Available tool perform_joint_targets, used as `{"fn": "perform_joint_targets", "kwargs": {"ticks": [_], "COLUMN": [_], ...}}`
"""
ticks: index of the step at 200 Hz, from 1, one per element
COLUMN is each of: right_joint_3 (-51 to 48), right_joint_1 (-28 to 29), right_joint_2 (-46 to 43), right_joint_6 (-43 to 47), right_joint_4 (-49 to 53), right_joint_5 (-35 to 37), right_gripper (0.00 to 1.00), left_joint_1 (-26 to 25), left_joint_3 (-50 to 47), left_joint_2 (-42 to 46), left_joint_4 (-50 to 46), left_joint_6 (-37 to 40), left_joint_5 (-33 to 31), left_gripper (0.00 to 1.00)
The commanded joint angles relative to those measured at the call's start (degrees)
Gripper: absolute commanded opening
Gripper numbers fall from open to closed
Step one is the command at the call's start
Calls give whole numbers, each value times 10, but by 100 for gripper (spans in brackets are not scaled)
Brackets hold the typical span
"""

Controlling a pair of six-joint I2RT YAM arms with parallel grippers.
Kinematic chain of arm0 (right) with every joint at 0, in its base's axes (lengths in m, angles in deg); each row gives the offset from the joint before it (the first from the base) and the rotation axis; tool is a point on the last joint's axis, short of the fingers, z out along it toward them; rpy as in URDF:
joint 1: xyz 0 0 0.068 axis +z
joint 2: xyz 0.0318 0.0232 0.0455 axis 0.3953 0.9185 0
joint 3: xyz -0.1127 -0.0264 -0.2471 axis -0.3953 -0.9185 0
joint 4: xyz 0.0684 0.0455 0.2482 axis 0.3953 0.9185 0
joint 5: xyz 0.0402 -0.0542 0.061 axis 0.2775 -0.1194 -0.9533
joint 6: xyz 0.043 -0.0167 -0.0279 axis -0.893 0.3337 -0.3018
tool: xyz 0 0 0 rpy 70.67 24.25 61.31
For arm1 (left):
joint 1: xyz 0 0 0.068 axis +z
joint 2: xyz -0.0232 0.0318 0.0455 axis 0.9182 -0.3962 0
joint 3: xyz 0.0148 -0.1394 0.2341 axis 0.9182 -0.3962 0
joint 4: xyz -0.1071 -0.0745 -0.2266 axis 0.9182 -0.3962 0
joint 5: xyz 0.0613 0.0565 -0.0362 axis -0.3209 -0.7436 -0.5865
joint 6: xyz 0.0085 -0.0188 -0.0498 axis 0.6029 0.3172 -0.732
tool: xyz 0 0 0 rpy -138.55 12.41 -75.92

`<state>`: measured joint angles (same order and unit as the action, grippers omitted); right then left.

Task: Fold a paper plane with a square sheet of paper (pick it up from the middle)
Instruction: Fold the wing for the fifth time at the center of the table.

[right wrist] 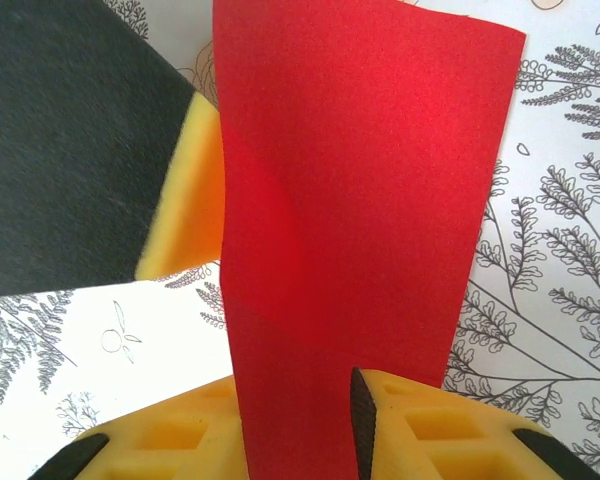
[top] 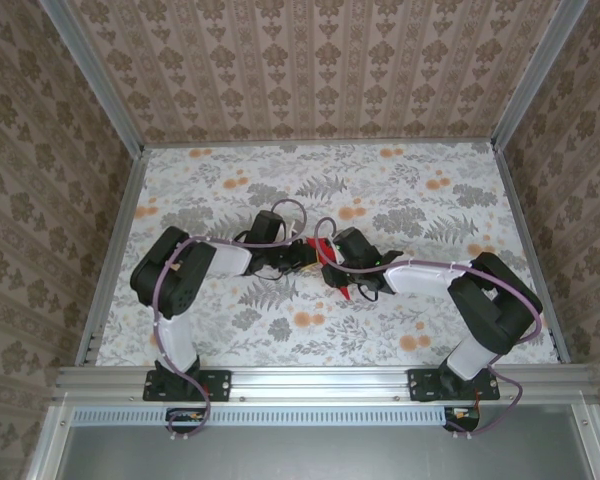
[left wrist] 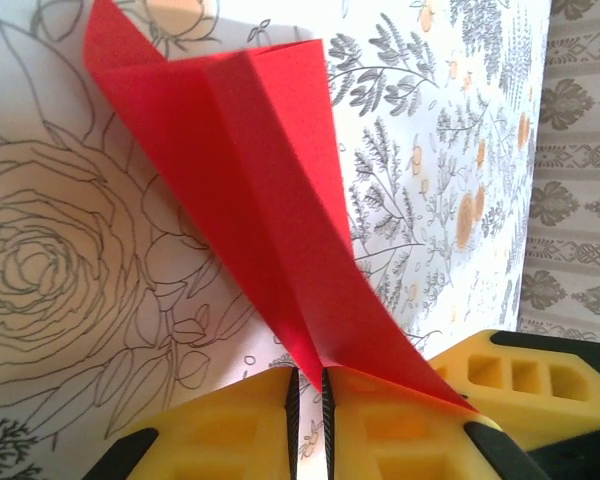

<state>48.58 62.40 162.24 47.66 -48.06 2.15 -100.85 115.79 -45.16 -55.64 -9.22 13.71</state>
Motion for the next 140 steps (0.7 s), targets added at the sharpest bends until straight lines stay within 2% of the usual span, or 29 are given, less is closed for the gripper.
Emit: {"fn": "perform_joint_targets", "kwargs": {"ticks": [1,82,140], "right_joint_3": [7,-5,-7], "right_joint_1": [5,32,32], "right_joint_2": [2,18,34], "right_joint_6": [22,53,50], "right_joint_4": [12,-13,-25], "right_joint_5": [27,63,90], "right_gripper": [32,39,35], "left_joint_1": [-3,-4,-4], "left_joint_3": [15,17,18], "left_joint_2": [22,21,24], "left_joint_4": [4,20,20], "left_joint_6": [11,-9,-13], "left_joint_5": [12,21,23], "left_gripper": [18,19,19]}}
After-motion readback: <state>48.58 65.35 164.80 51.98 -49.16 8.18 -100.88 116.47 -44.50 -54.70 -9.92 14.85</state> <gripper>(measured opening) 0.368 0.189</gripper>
